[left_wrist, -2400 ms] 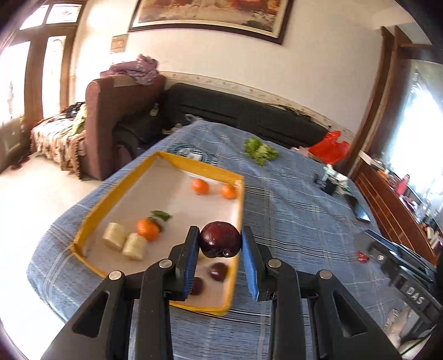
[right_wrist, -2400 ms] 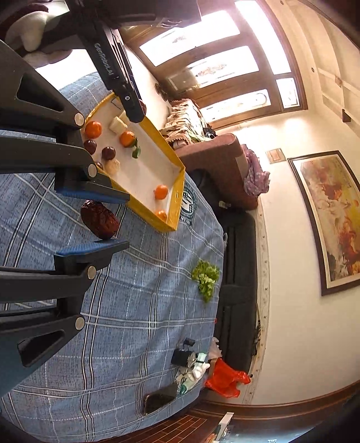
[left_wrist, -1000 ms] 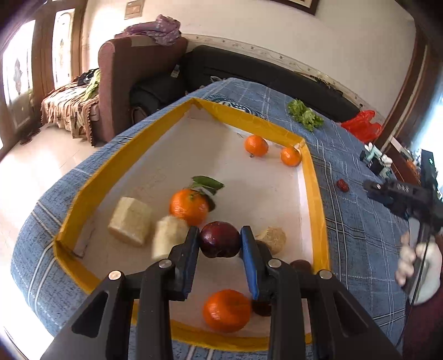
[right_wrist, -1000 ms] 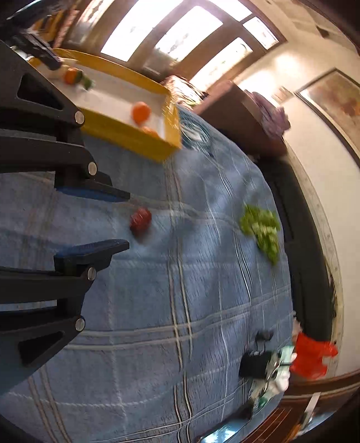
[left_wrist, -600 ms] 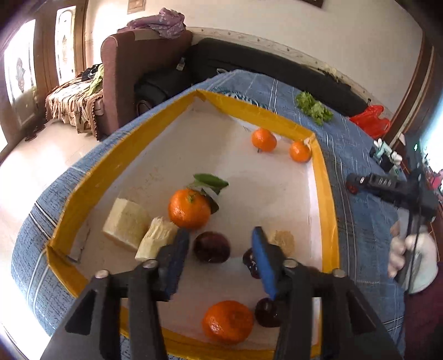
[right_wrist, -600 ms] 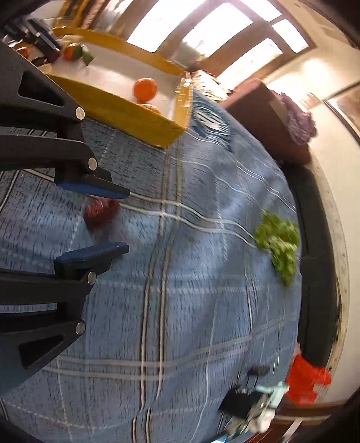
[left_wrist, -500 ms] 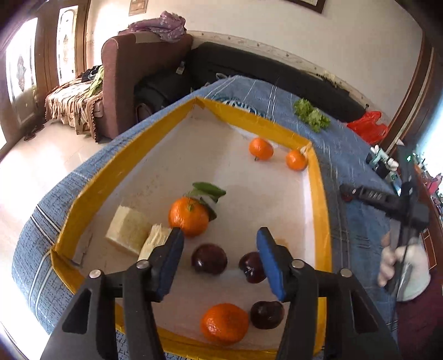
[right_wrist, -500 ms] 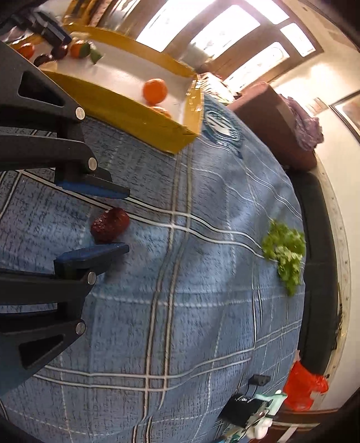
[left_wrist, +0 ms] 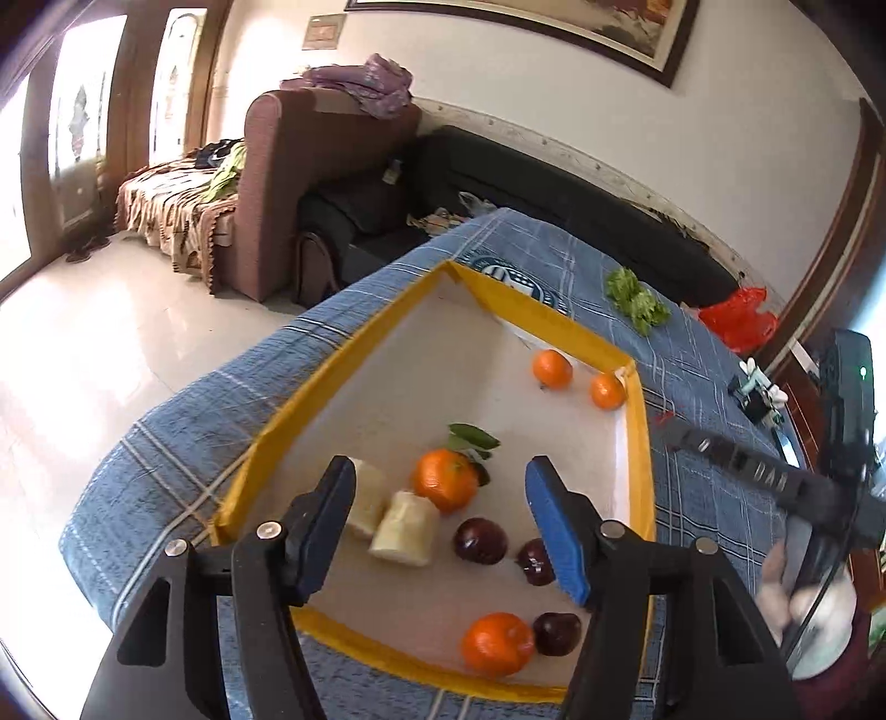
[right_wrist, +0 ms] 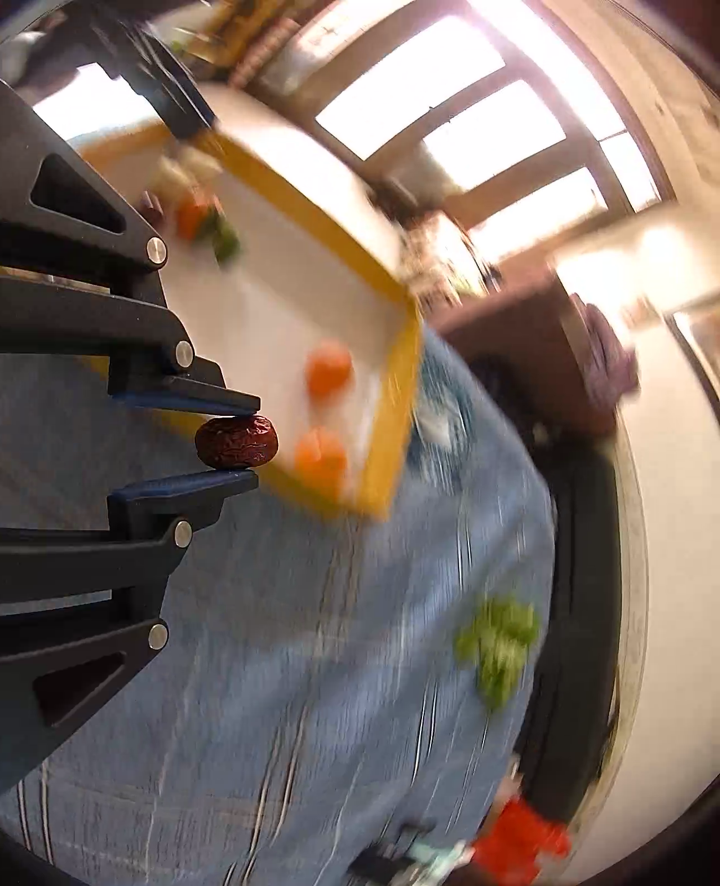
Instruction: Organize fruits
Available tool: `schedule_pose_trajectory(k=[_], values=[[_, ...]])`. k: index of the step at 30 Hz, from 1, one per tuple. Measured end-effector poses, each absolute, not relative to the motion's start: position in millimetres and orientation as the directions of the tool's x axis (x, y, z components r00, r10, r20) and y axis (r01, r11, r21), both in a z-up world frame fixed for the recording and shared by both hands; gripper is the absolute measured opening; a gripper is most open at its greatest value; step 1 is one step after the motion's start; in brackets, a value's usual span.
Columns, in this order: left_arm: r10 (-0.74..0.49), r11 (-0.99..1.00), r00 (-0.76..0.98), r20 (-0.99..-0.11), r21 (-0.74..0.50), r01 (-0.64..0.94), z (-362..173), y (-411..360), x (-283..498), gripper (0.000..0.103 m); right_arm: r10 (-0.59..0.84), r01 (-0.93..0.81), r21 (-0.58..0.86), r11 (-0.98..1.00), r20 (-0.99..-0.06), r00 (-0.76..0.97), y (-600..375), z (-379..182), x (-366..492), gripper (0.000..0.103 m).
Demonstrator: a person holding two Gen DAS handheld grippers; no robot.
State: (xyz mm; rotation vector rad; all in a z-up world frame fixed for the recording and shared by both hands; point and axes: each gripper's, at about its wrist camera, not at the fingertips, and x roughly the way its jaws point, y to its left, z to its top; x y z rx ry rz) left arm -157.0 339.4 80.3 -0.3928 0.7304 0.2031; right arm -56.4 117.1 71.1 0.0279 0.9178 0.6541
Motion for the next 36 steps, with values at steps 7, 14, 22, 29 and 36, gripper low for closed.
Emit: schedule_pose_trajectory(k=[7,14,22,29,36], values=[[0.041,0.907,0.716,-0.697,-0.274,-0.318,74.2,345.4,-165.7,0.068,0.509,-0.607,0.212,0.766,-0.777,0.370,175.0,45.8,-89.2,0.023],[0.039,0.909,0.727,-0.685,-0.277,-0.310,79.5,341.8,-172.1,0.073,0.520,-0.592,0.226,0.774,-0.759,0.391,168.0,52.2,-100.6,0.037],[0.082,0.930,0.744,-0.663,-0.218,-0.297,94.6,321.5,-183.3,0.074,0.530,-0.544,0.244,0.803,-0.711,0.463,134.5,79.2,-116.8,0.043],[0.355,0.917,0.764,-0.540,0.041,-0.397,122.0,273.3,-205.5,0.095,0.511,-0.495,0.241,0.835,-0.674,0.533,97.4,86.8,-153.9,0.059],[0.487,0.870,0.785,-0.382,0.138,-0.473,150.4,238.7,-234.1,0.103,0.473,-0.452,0.217,0.865,-0.654,0.590,74.2,87.4,-187.4,0.060]])
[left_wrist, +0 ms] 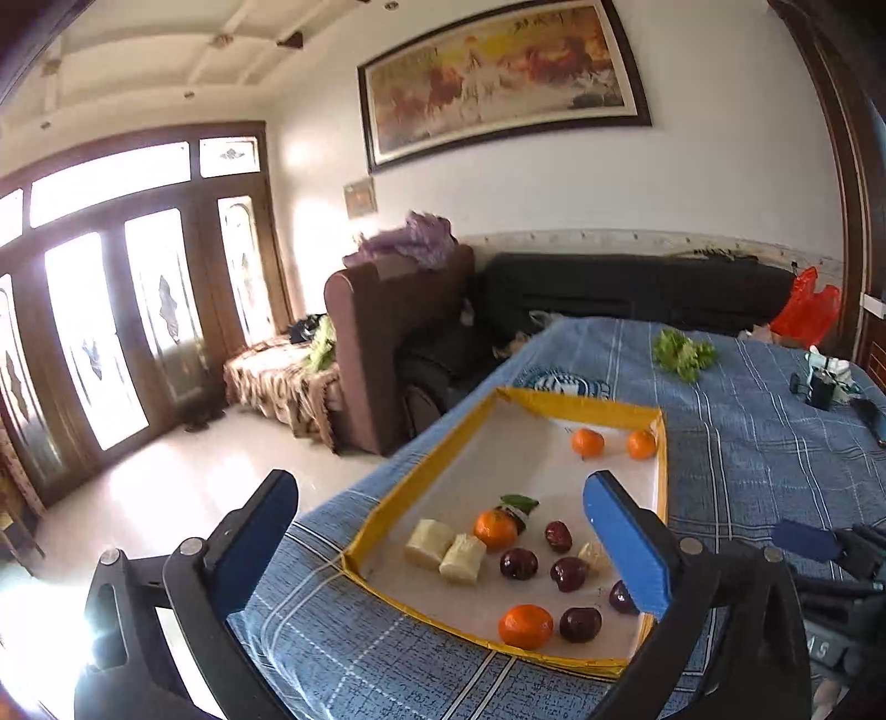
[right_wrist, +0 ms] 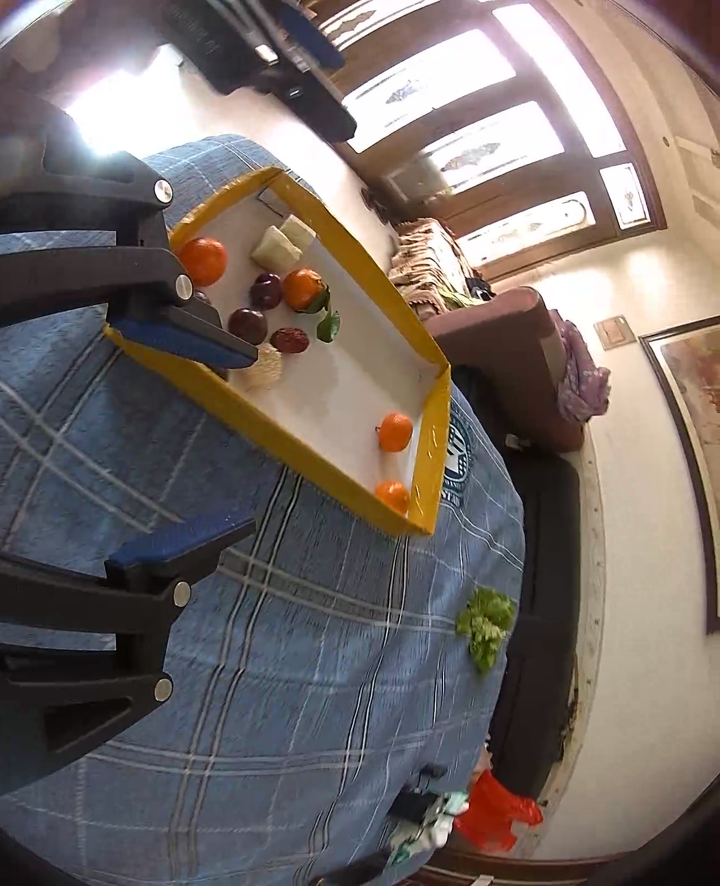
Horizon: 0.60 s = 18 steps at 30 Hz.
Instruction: Organize fruits
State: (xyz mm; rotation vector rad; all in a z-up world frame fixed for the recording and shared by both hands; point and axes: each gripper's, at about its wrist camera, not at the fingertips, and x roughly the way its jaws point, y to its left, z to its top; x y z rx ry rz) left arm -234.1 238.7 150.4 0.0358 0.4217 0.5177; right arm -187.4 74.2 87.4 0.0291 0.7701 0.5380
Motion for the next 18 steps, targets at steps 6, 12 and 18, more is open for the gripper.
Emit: schedule_pose_trajectory(k=[6,12,18], values=[[0.554,0.824,0.764,-0.331,0.086,-0.561,157.1,237.2,-264.8,0.103,0.480,-0.438,0.233,0.868,-0.616,0.625,61.4,95.7,-212.4,0.067],[0.475,0.858,0.763,-0.437,0.039,-0.512,149.1,242.6,-264.2,0.103,0.466,-0.445,0.197,0.874,-0.603,0.648,63.2,98.2,-232.5,0.078],[0.429,0.882,0.763,-0.484,0.043,-0.469,141.5,235.8,-262.8,0.103,0.440,-0.458,0.133,0.879,-0.599,0.670,70.4,96.8,-247.4,0.084]])
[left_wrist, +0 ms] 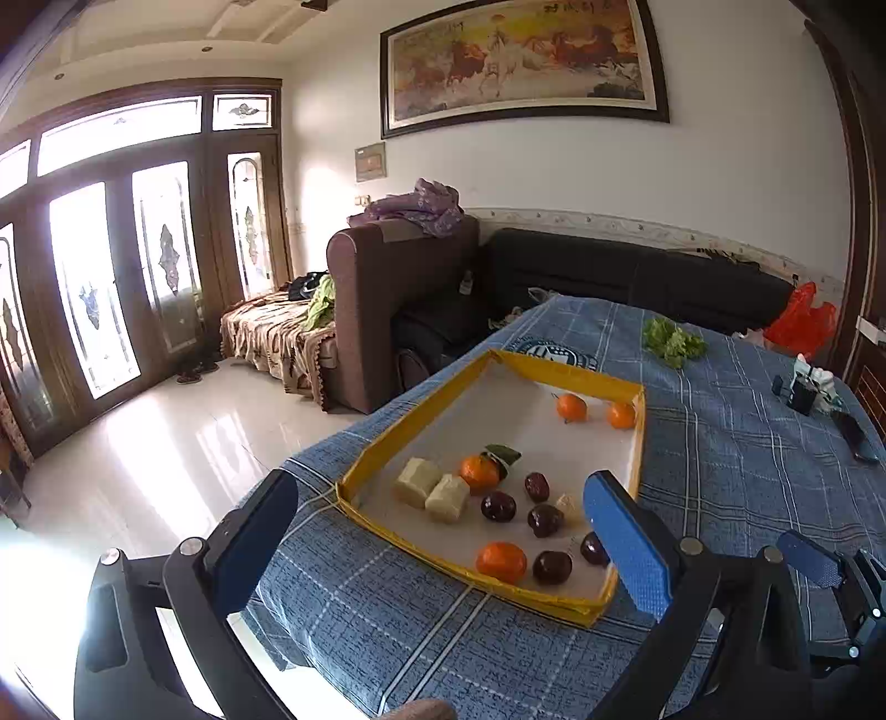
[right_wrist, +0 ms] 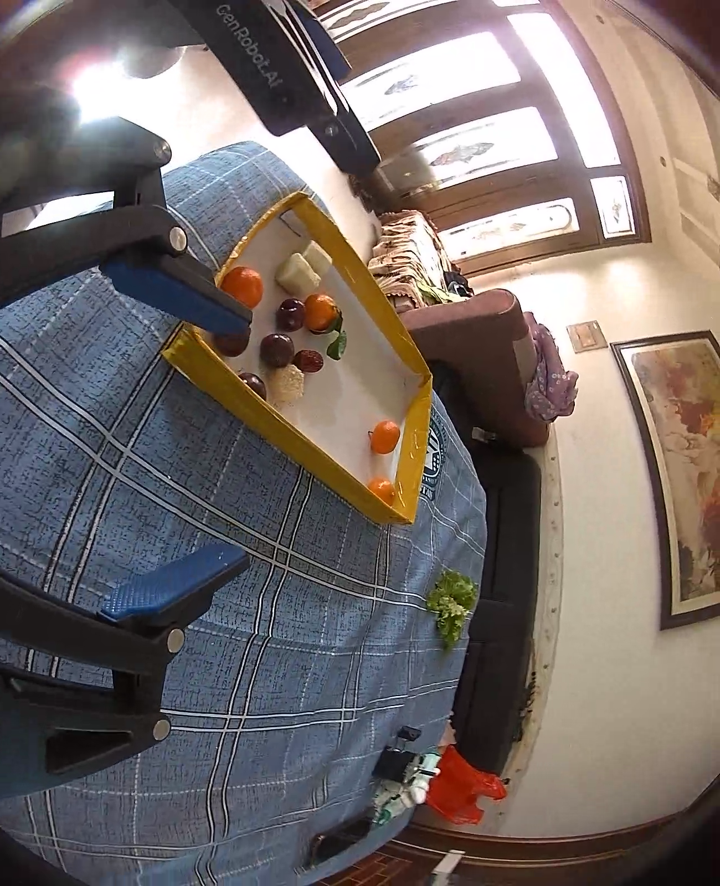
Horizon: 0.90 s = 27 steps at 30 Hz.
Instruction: Organize fruits
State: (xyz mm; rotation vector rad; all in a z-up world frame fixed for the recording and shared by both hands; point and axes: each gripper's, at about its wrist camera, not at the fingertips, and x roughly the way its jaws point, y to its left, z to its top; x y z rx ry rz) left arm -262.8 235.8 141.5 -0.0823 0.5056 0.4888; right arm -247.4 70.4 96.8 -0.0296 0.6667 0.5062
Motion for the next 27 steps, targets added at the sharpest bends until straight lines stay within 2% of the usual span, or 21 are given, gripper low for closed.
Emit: schedule_pose_trajectory(k=[27], values=[[0.316,0.909,0.723,-0.614,-0.022,-0.415,112.7,249.9,-244.0,0.103,0.425,-0.472,0.106,0.875,-0.636,0.644,85.7,84.8,-247.1,0.087]])
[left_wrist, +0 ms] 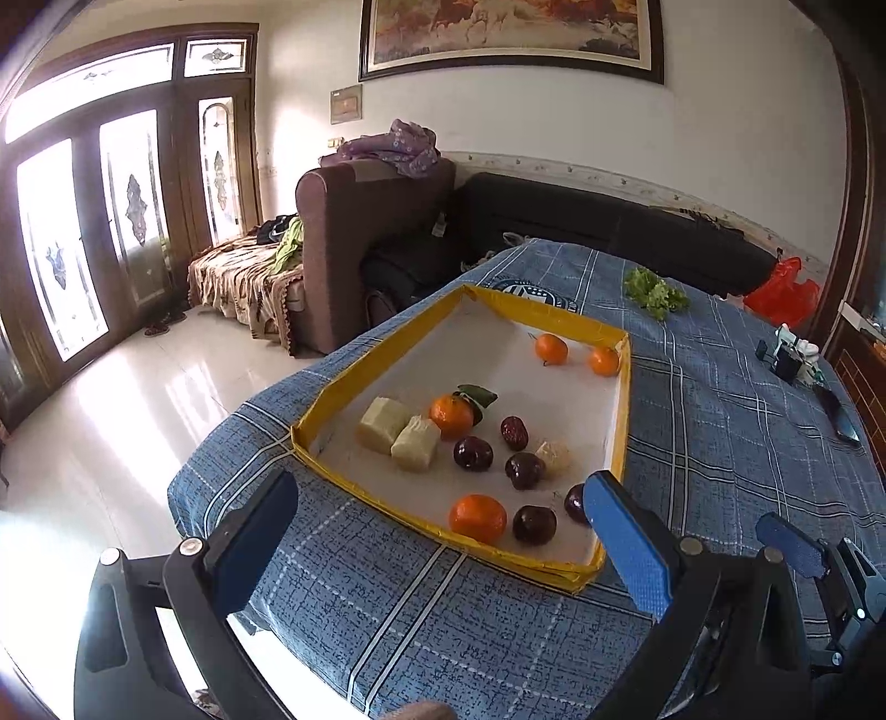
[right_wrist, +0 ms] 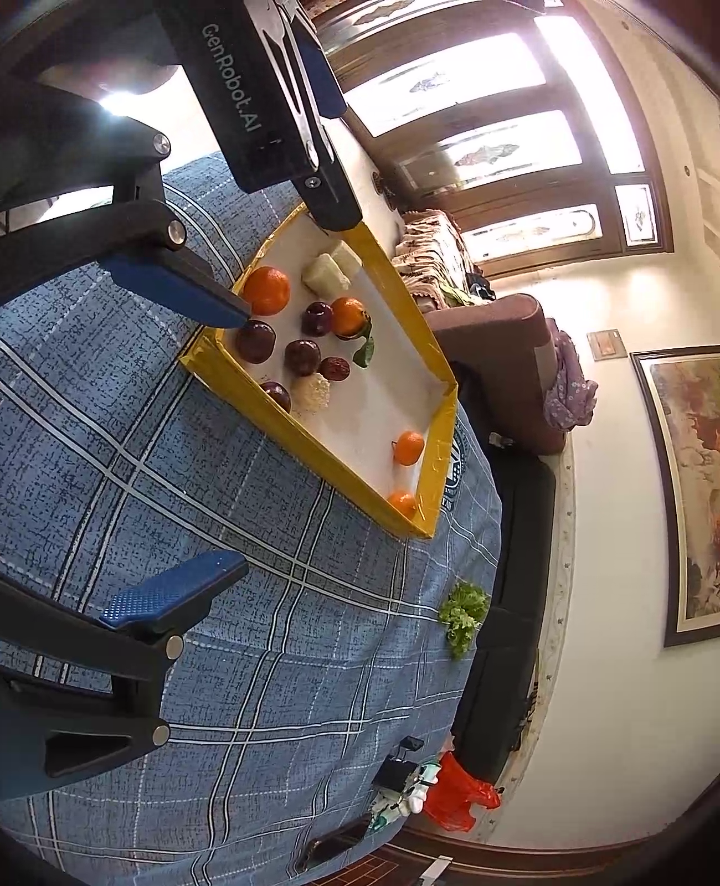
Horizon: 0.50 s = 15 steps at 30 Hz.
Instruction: Organize fruits
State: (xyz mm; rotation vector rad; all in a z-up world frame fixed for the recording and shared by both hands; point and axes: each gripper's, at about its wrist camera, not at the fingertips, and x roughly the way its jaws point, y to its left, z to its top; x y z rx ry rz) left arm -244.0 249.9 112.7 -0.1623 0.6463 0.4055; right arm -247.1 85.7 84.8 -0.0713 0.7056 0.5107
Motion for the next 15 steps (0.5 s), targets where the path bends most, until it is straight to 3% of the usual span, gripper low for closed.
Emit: schedule_pose_trajectory(k=[15], values=[[0.292,0.913,0.711,-0.640,-0.035,-0.406,107.9,253.8,-238.2,0.103,0.420,-0.479,0.099,0.872,-0.653,0.630,92.2,80.6,-244.0,0.087]])
